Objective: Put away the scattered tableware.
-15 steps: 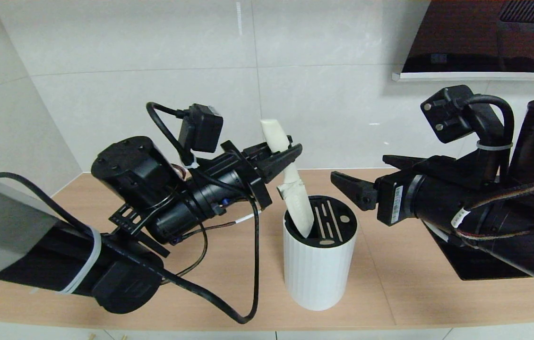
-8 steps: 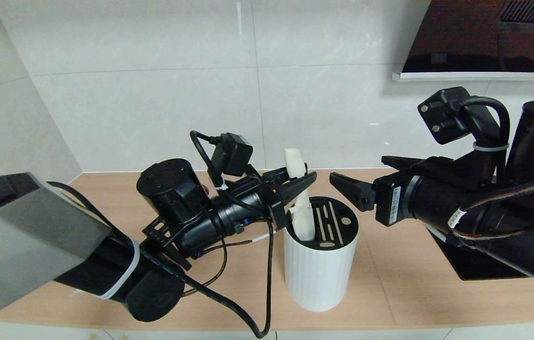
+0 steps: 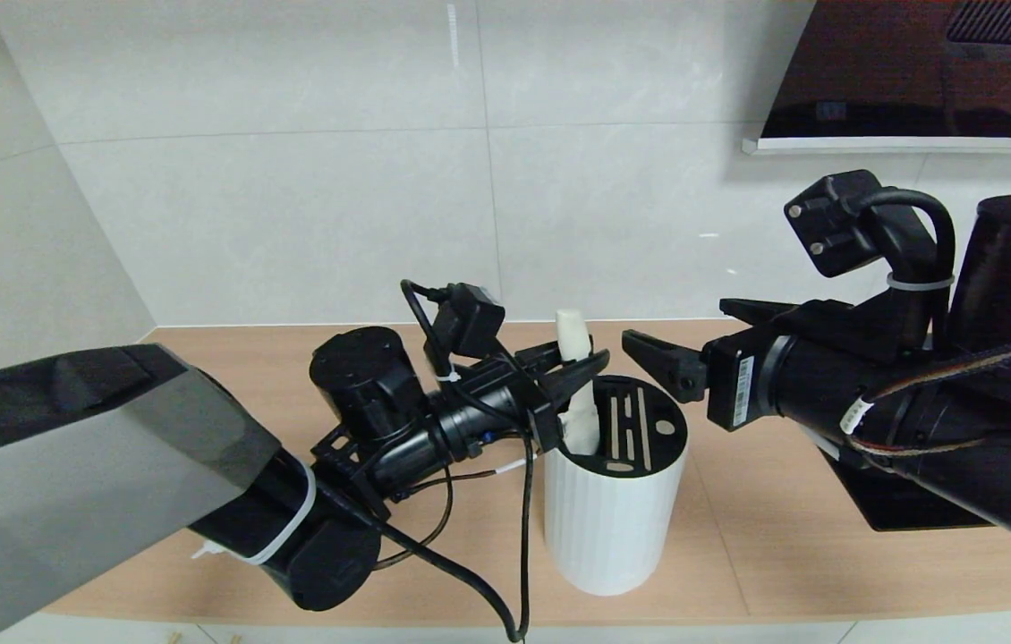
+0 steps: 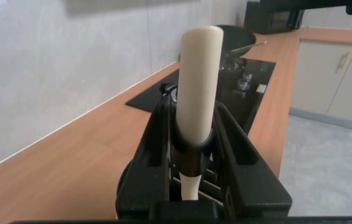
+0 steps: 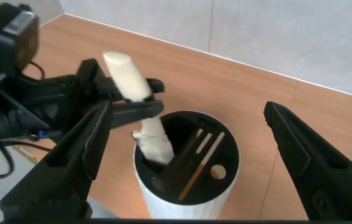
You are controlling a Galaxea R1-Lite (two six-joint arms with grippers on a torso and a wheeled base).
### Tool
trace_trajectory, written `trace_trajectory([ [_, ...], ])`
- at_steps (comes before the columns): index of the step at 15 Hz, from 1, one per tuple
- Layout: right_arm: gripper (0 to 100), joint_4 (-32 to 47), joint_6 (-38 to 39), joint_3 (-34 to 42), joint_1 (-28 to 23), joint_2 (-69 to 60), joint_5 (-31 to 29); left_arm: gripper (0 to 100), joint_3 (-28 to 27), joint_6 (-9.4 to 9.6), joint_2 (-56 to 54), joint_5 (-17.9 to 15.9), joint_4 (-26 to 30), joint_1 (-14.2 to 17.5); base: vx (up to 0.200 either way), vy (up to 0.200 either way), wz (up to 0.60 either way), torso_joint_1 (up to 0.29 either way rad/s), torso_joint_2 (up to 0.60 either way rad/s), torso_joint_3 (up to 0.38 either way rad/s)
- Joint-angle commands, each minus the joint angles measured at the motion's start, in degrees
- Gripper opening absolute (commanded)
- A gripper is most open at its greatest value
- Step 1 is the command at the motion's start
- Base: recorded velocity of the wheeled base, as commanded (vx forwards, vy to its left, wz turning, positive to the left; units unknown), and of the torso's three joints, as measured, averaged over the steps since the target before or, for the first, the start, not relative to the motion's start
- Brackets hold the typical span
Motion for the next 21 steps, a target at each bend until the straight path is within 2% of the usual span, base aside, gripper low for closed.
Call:
trace_trajectory([
  [1,100,-0.01,0.0,0.0,0.03,0.43,0.01,0,-0.38,-0.1,1.52,0.16,0.14,-0.11,0.0,0.0,0.0,0.0,0.0,0.0],
  [4,100,-0.54,0.0,0.0,0.03,0.26,0.01,0,-0.38,-0.28,1.26,0.16,-0.47,-0.11,0.0,0.0,0.0,0.0,0.0,0.0],
  [5,100,-1.42,-0.09,0.18,0.03,0.34,0.01,100,-0.38,-0.28,1.26,0.16,-0.47,-0.11,0.0,0.0,0.0,0.0,0.0,0.0],
  [14,100,-1.5,-0.09,0.18,0.03,0.43,0.01,100,-0.64,-0.37,0.82,1.04,-0.91,-0.11,0.0,0.0,0.0,0.0,0.0,0.0],
  [17,100,-1.59,0.0,0.18,0.03,0.08,0.01,100,-0.55,-0.54,-3.84,2.01,-0.91,-0.11,0.0,0.0,0.0,0.0,0.0,0.0],
  [19,100,-1.5,0.17,0.27,-1.38,-1.06,0.1,100,0.68,-2.65,-9.99,4.29,-1.26,0.33,0.0,0.0,0.0,0.0,0.0,0.0],
  [21,100,-1.5,0.26,2.02,-7.27,-3.79,0.28,100,5.51,-6.34,-19.48,8.25,-1.79,2.09,0.0,0.0,0.0,0.0,0.0,0.0],
])
